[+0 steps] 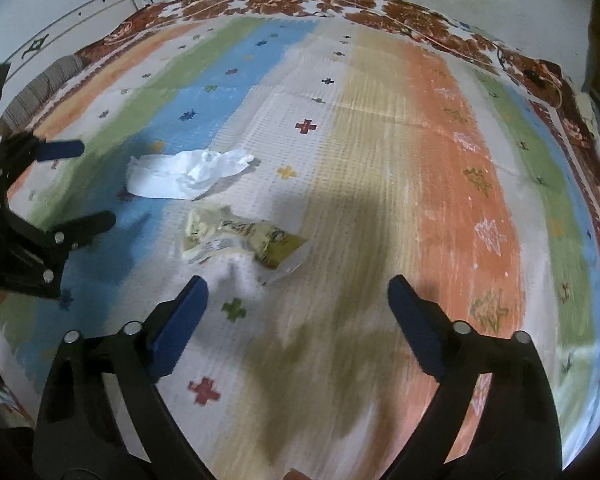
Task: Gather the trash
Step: 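Grasp the white tissue with left gripper while right grasps the gold foil wrapper, then lift the tissue and foil wrapper off the sheet and carry them to the bin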
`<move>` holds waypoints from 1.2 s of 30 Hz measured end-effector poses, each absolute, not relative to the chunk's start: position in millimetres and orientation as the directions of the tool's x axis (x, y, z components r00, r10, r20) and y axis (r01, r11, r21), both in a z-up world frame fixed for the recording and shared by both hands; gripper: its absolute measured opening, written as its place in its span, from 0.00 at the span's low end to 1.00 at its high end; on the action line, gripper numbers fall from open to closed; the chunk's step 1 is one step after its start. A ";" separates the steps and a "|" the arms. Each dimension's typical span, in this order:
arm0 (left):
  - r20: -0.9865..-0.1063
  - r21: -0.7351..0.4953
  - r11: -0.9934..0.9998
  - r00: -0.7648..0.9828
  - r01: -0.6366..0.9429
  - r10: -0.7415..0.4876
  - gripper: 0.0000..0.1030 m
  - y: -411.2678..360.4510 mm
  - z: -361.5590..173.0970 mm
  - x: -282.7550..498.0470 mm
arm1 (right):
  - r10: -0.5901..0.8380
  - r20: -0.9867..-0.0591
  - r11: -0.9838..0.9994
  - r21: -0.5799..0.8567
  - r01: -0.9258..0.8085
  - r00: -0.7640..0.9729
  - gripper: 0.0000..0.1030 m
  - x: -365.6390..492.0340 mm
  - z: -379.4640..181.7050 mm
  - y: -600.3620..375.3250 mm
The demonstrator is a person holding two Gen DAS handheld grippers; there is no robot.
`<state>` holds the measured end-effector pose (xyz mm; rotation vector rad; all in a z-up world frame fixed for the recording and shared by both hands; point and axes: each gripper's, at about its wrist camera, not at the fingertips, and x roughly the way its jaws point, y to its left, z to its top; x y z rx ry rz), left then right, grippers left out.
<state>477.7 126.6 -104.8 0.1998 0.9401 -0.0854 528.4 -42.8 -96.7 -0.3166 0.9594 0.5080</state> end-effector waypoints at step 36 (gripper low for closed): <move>-0.842 -0.058 0.998 0.537 0.003 -0.050 0.06 122.3 -84.5 412.5 | 0.280 -0.884 0.844 0.040 -0.535 0.375 0.10 480.2 -86.7 -46.5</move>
